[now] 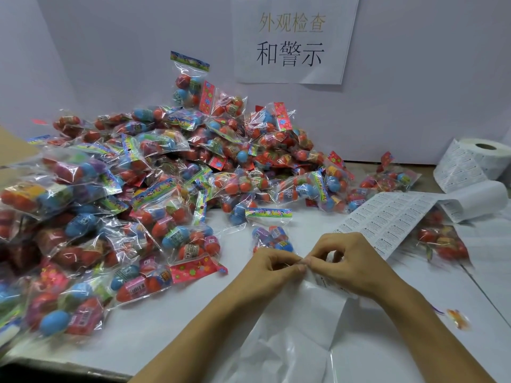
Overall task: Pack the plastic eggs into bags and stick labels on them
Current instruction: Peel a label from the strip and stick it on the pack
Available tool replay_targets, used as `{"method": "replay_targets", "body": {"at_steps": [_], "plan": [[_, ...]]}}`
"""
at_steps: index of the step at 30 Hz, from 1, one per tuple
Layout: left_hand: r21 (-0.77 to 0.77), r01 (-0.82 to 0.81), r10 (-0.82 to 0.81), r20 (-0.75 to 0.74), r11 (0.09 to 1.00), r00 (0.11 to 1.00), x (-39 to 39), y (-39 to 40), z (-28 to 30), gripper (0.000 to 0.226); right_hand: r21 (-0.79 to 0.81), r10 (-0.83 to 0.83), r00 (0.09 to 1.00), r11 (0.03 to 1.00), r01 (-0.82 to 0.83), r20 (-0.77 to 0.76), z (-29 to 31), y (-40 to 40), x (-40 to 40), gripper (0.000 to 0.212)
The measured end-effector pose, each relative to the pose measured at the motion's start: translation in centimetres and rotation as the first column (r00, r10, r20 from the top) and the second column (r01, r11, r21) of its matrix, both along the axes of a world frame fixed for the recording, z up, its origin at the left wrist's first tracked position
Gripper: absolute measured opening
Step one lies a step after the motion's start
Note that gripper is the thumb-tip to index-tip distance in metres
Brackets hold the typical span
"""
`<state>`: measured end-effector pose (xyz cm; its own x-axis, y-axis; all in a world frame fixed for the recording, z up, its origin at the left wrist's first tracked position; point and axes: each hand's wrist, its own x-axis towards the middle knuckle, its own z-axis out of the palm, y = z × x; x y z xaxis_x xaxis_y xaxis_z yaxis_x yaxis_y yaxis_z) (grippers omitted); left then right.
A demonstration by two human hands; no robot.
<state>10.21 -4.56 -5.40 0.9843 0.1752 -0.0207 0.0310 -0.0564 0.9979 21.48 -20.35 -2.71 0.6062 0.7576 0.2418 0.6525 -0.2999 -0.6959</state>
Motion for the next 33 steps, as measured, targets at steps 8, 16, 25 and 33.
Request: {"method": "replay_targets", "body": {"at_steps": [8,16,25,33], "plan": [[0.008,0.001,-0.001,-0.07,1.0,0.998,0.3,0.3,0.5,0.017,-0.053,-0.031,0.992,0.998,0.037,0.12,0.3,0.2,-0.9,0.026],[-0.067,-0.012,0.01,-0.036,0.998,0.999,0.3,0.6,0.7,0.013,0.163,-0.075,0.986,0.985,0.051,0.146,0.6,0.2,-1.2,0.035],[-0.004,0.018,-0.018,0.005,1.0,1.0,-0.1,0.8,0.6,0.026,0.074,0.02,1.0,0.997,-0.021,0.007,0.6,-0.5,-0.5,0.014],[0.081,0.023,-0.023,0.005,0.996,1.0,-0.2,0.5,0.2,0.021,-0.07,0.007,1.0,0.998,-0.008,-0.011,0.8,-0.4,-0.5,0.008]]}}
